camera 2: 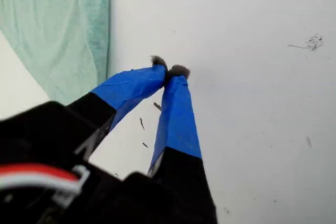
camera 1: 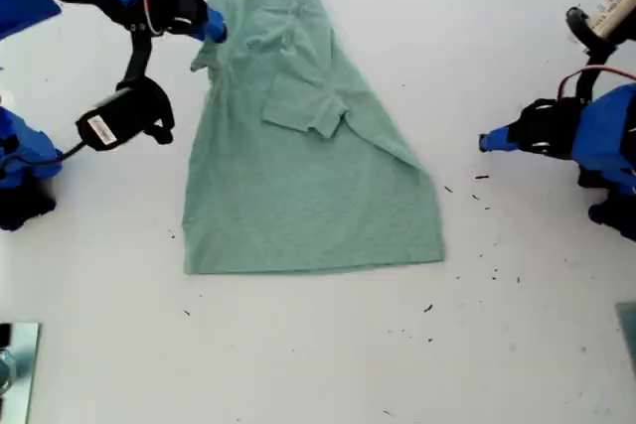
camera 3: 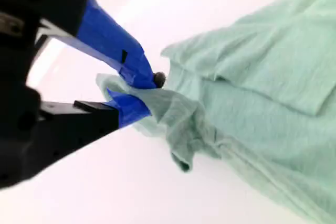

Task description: Fold t shirt

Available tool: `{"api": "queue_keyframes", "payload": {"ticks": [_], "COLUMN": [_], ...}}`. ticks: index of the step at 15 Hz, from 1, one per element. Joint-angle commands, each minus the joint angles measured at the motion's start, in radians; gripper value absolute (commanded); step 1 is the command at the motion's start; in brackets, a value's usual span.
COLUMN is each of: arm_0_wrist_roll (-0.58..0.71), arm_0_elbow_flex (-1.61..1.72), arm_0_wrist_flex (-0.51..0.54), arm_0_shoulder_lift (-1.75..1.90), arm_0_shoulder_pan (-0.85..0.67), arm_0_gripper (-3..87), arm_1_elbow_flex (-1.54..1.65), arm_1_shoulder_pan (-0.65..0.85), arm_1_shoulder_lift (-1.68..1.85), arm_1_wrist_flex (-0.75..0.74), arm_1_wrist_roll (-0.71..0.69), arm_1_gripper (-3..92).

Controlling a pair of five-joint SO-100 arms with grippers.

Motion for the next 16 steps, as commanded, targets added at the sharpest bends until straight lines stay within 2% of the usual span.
{"api": "queue_keyframes", "payload": {"ticks": [1,4,5,6,9,10,11,14,16], "arm_0_wrist_roll": [-0.025,-0.003,0.023,0.026,0.071,0.075,0.072,-0.012,-0.13], "arm_0_elbow_flex": [-0.298,-0.778,-0.907,-0.916,-0.839,-0.756,-0.595,0.259,0.709], "arm_0_wrist_flex": [-0.032,0.014,0.046,0.061,0.176,0.209,0.196,-0.104,-0.202], "arm_0_shoulder_lift": [-0.204,-0.655,-0.765,-0.769,-0.485,-0.359,-0.222,0.347,0.666], "arm_0_shoulder_pan": [0.126,0.178,0.179,0.172,0.094,0.067,0.058,0.083,0.137], "arm_0_gripper": [-0.3,-0.1,16.2,28.5,29.7,27.3,24.2,3.8,-0.2], "arm_1_elbow_flex": [0.061,0.061,0.061,0.061,0.061,0.061,0.061,0.061,0.061], "arm_1_shoulder_pan": [-0.002,0.0,-0.002,-0.006,-0.002,0.0,0.0,0.003,0.0], "arm_1_shoulder_lift": [0.008,0.008,0.008,0.008,0.008,0.008,0.008,0.008,0.008], "arm_1_wrist_flex": [-0.021,-0.018,-0.015,-0.014,-0.014,-0.014,-0.014,-0.017,-0.018], "arm_1_wrist_roll": [0.0,0.009,0.015,0.02,0.017,0.015,0.017,0.011,-0.003], "arm_1_gripper": [2.5,2.5,2.5,2.5,2.5,2.5,2.5,2.5,2.5]}}
